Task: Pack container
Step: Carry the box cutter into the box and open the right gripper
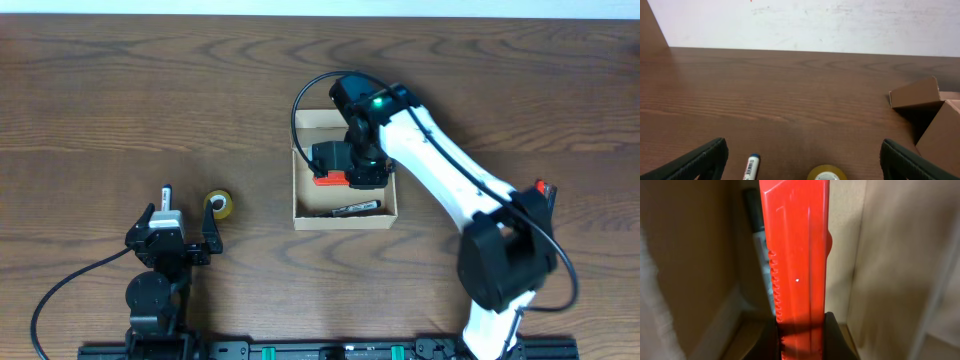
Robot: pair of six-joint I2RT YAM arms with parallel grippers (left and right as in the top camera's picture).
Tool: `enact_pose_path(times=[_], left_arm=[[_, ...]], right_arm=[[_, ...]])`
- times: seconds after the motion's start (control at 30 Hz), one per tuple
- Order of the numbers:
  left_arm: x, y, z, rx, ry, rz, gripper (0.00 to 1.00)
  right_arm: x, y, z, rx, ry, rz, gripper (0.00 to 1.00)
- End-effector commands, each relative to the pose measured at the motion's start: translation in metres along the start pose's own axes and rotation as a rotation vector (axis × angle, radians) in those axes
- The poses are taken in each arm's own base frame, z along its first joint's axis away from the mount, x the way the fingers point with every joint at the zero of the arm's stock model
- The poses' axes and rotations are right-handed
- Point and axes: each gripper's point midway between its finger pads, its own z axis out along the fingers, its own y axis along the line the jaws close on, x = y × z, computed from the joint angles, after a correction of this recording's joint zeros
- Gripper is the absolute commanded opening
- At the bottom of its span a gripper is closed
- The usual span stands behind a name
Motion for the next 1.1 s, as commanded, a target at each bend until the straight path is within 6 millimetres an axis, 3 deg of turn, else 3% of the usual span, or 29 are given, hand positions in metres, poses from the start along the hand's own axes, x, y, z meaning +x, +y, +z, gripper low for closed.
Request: enact_pose_path(times=[0.0,0.2,0.33,0.43,0.5,0.67,0.83,0.9,0.97,1.07], left_arm=[[0.019,-0.001,0.001,0.007,0.064,-0.01,0.95],[0.019,-0.001,0.001,0.007,0.063,-0.009,0.95],[0.019,-0.001,0.001,0.006,0.063,-0.009,0.95],[0.019,-0.001,0.001,0.006,0.064,-0.009,0.95],[0.019,-0.001,0.001,0.006,0.064,-0.009,0.95],[0.019,-0.001,0.001,0.006,0.064,-0.009,0.95],[0.019,-0.001,0.001,0.006,0.064,-0.009,0.95],[0.019,-0.001,0.001,0.006,0.064,-0.009,0.95],[0.019,-0.001,0.001,0.006,0.064,-0.009,0.95],[0.019,-0.001,0.001,0.006,0.064,-0.009,0.95]], right_arm=[[0.004,-0.002,0.024,-0.041,0.024,-0.014,0.01],[0.008,0.0,0.055,-0.107,0.051,-0.006,0.01],[0.007,0.0,0.055,-0.107,0.047,-0.003,0.02],[0.006,-0.001,0.05,-0.098,0.043,0.007,0.17],[0.005,-0.001,0.045,-0.088,0.039,0.025,0.21],[-0.001,-0.002,0.014,-0.034,-0.001,0.057,0.27],[-0.003,-0.007,-0.034,0.071,-0.074,0.212,0.29],[0.002,-0.011,-0.053,0.111,-0.109,0.351,0.47],[0.014,-0.016,-0.073,0.153,-0.143,0.553,0.54],[0.045,-0.026,-0.098,0.231,-0.165,0.819,0.38]])
